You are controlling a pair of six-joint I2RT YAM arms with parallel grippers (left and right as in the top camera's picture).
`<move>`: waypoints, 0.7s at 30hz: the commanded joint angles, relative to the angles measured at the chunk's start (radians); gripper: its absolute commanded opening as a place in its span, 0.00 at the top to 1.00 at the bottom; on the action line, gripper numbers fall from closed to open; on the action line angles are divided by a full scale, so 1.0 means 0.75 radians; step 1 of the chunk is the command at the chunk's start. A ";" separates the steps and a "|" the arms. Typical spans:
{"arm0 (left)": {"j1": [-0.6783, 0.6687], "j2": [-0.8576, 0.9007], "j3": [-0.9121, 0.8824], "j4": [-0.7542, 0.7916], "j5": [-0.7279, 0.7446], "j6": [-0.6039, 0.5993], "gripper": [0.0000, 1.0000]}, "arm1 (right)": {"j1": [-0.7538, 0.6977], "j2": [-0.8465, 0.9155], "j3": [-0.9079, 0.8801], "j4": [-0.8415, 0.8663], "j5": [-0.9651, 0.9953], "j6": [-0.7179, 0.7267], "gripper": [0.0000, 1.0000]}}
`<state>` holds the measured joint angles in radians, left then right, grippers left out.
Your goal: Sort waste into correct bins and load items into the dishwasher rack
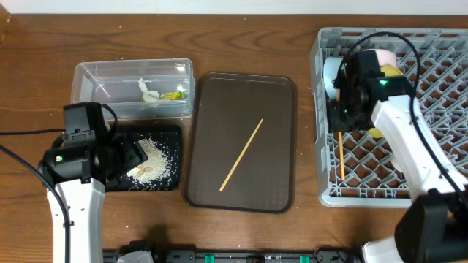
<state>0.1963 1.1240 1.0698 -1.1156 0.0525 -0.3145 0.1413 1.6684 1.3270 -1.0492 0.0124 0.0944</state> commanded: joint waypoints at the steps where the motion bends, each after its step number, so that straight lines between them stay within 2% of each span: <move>1: 0.007 -0.003 -0.008 -0.002 -0.011 -0.006 0.22 | -0.012 0.027 -0.001 0.004 0.008 -0.005 0.94; 9: 0.007 -0.003 -0.008 -0.002 -0.011 -0.007 0.22 | -0.012 -0.027 0.002 0.012 0.007 -0.003 0.73; 15: 0.007 -0.003 -0.008 -0.003 -0.011 -0.006 0.22 | 0.016 -0.167 0.042 0.036 -0.019 -0.003 0.71; 21: 0.007 -0.003 -0.008 -0.003 -0.011 -0.007 0.22 | 0.144 -0.272 0.048 0.196 -0.256 -0.002 0.64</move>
<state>0.1963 1.1240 1.0698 -1.1156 0.0521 -0.3145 0.1913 1.4876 1.3373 -0.9234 -0.0586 0.0944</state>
